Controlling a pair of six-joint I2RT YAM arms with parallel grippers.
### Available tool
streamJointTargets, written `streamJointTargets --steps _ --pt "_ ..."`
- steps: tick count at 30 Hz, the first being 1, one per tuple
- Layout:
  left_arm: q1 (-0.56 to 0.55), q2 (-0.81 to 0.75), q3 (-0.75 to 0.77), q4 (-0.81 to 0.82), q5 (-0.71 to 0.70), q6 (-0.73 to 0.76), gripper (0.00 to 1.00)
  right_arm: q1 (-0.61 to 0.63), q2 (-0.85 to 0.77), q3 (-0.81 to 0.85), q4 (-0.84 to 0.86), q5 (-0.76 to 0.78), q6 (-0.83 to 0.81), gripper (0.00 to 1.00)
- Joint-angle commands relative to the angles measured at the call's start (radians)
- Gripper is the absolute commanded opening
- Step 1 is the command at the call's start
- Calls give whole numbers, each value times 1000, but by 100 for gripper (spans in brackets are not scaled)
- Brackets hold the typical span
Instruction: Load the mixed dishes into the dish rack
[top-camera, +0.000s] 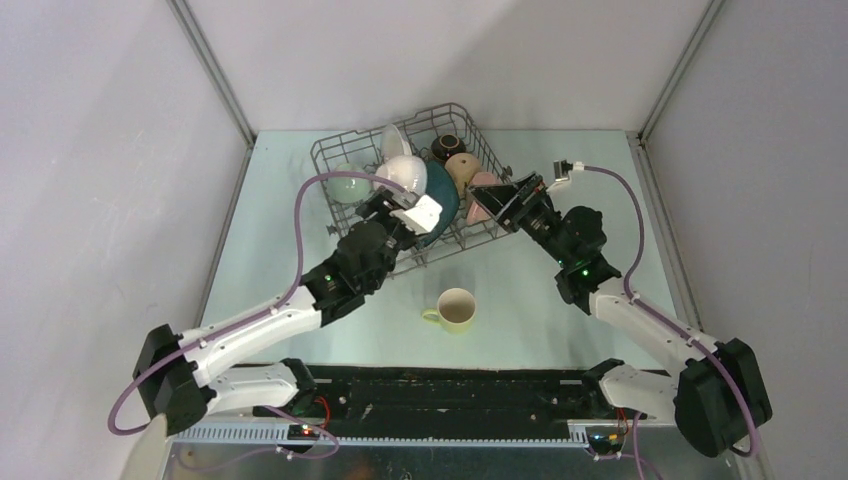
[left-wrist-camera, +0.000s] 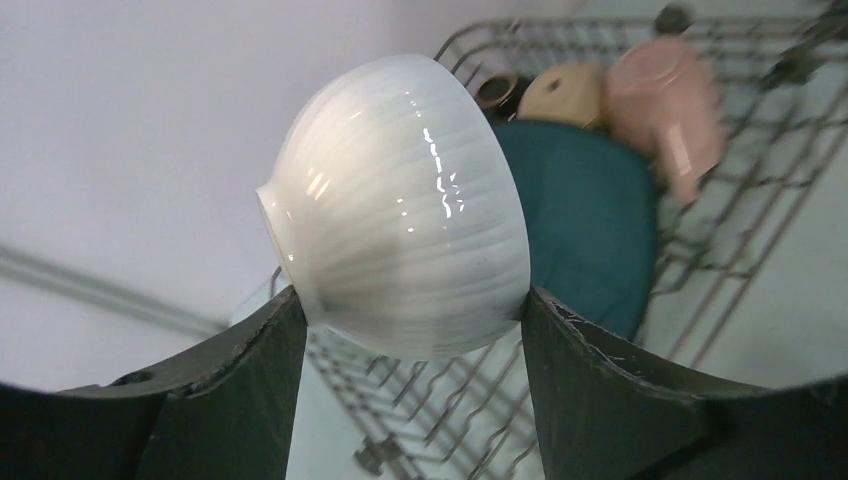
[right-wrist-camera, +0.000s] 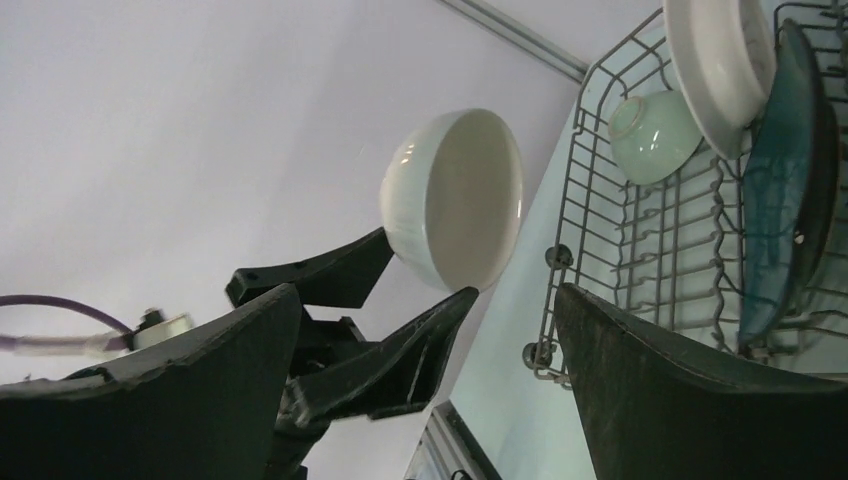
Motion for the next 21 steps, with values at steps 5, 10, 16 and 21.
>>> streamJointTargets --steps 5,10,16,21 --pt "138 81 43 -80 -174 143 0 -83 -133 22 -154 -13 -99 100" --pt "254 226 102 -129 -59 159 0 -92 -278 22 -336 63 -209 100" --pt "321 401 172 -123 8 179 0 -103 -421 22 -420 93 -257 99" --pt "347 503 217 -138 6 205 0 -105 -458 22 -440 101 -265 100"
